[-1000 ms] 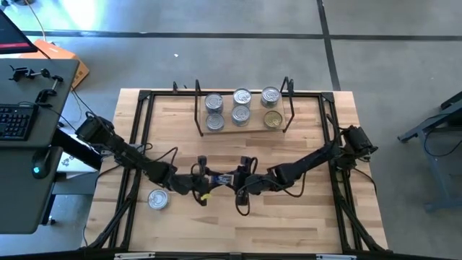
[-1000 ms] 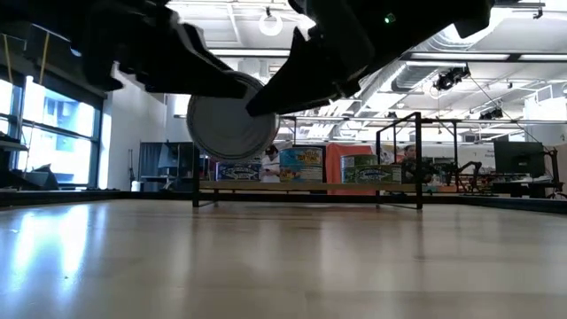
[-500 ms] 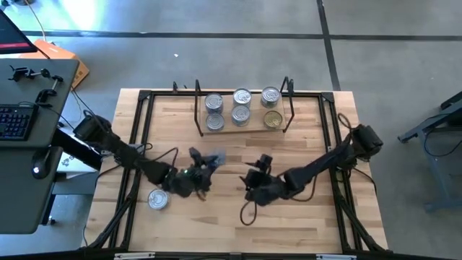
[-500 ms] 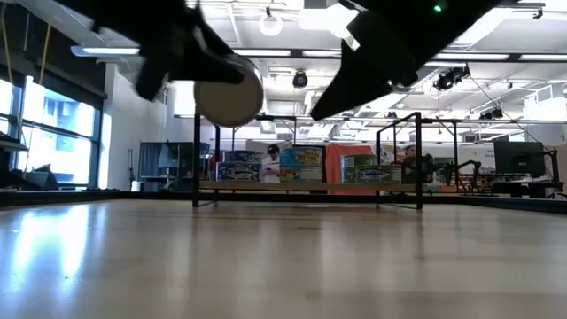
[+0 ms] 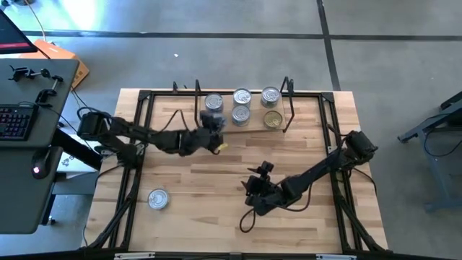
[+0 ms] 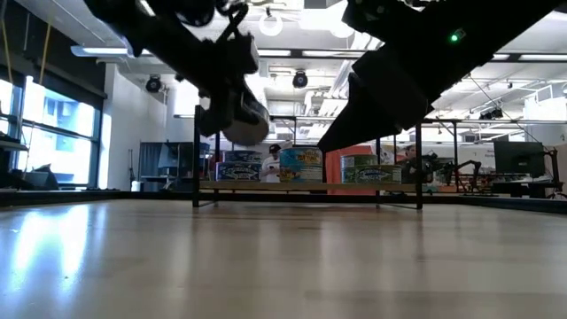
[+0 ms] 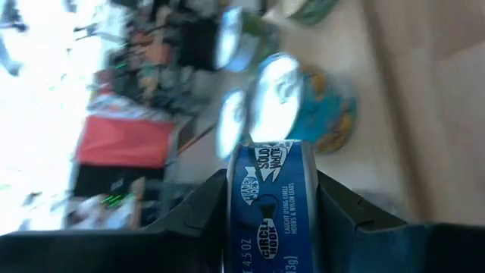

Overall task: Stack canned seafood by type on shelf
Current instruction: Stack the blue tuna can on top of the blue tuna can on the shelf, then stack the light green tuna can on top of the light green tuna can on the shelf, then return to Home Position

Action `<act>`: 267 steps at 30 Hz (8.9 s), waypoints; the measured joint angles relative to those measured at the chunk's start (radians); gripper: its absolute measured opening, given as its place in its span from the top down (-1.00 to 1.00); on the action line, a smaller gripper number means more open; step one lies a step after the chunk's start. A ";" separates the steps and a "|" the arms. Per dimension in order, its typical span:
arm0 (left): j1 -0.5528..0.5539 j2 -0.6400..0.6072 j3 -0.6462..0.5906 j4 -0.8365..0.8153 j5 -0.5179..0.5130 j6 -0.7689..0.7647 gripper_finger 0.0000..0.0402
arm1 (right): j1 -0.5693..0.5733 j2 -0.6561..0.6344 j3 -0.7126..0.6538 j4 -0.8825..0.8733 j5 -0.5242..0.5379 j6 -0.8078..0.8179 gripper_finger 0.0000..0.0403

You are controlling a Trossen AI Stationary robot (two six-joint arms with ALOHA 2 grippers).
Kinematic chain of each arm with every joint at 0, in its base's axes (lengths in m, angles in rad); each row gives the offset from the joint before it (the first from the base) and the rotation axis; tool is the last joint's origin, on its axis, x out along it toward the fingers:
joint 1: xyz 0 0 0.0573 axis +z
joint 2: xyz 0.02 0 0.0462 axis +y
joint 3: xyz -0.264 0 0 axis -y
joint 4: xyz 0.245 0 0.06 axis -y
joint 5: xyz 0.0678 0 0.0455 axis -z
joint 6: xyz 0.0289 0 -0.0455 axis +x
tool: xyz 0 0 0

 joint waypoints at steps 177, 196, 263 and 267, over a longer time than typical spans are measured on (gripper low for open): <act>-0.653 0.081 -0.135 -0.210 0.360 -0.924 0.96 | 0.046 -0.004 -0.197 0.821 -0.353 -0.503 -0.31; -0.550 0.056 -0.135 0.038 0.242 -0.877 1.00 | -0.078 0.138 0.119 0.316 -0.378 -1.028 -0.31; -0.501 0.058 -0.134 0.061 0.132 -0.943 0.84 | -0.676 -0.315 -0.087 -0.391 -0.260 -0.779 0.00; -0.493 0.058 -0.133 0.061 0.132 -0.948 0.84 | -0.676 -0.315 -0.087 -0.403 -0.266 -0.740 -0.10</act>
